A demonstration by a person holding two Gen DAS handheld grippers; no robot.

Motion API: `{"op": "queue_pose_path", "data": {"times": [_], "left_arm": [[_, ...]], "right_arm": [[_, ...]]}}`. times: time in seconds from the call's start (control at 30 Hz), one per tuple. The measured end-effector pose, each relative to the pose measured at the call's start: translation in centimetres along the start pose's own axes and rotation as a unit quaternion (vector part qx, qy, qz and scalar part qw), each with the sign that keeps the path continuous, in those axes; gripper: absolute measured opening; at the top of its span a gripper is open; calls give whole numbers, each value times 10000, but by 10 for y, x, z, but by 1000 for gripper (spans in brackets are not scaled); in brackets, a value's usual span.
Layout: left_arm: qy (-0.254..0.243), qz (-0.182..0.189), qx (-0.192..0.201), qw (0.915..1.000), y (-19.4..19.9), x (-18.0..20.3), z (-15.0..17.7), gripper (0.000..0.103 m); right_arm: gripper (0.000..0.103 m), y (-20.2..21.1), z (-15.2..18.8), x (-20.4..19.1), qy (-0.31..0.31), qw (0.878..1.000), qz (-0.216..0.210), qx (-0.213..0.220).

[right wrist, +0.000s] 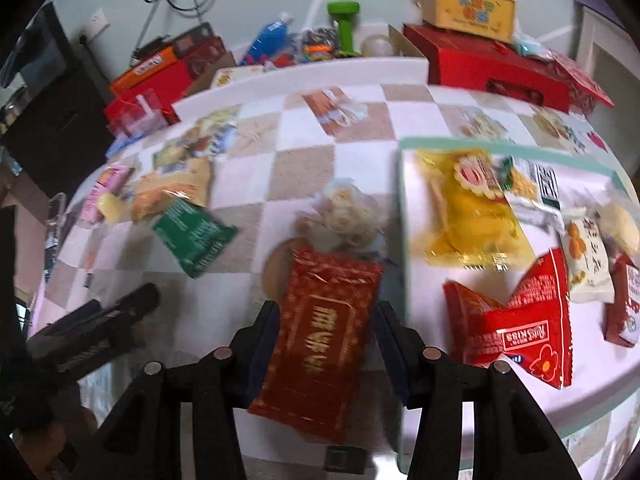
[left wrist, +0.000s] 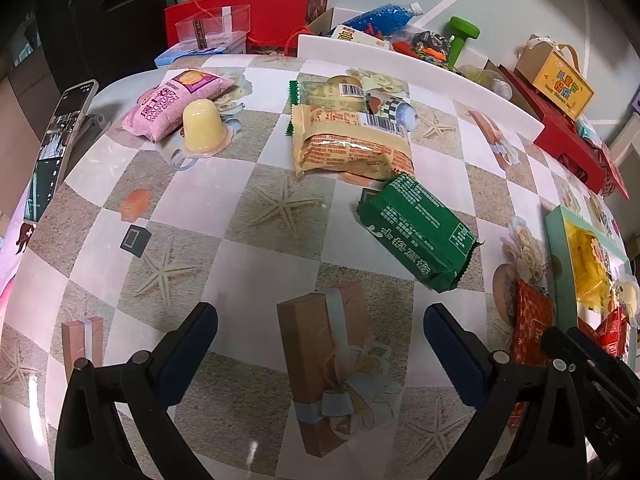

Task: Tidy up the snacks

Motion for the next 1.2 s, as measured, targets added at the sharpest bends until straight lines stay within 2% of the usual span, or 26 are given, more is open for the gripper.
{"op": "queue_pose_path", "data": {"times": [0.23,0.43,0.6,0.67,0.8,1.2], "left_arm": [[-40,-30,-1,10000,-1,3,-1,102],[-49,-34,17,10000,0,3,-1,102],[-49,-35,14,10000,0,3,-1,102],[-53,-33,15,10000,0,3,-1,102],[-51,-36,19,10000,0,3,0,102],[-20,79,32,10000,-1,6,-5,102]], "right_arm": [[52,-6,6,-3,91,9997,119,-201],[53,-14,11,-6,88,9989,-43,-453],[54,-17,10,-7,64,9989,-67,-466],[57,-17,10,-9,93,9989,-87,-461],[57,-18,7,-19,201,9984,-368,-389],[63,-26,5,-24,395,9985,-31,-388]]}}
Point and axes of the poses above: each gripper's, at about its wrist camera, not at the fingertips, and y roughly against the way its jaws point, x to its right, z to its underside, the point moved 5 cm from there along -y, roughly the way its jaws point, and after that the axes turned 13 degrees about -x, right-handed, at the moved point
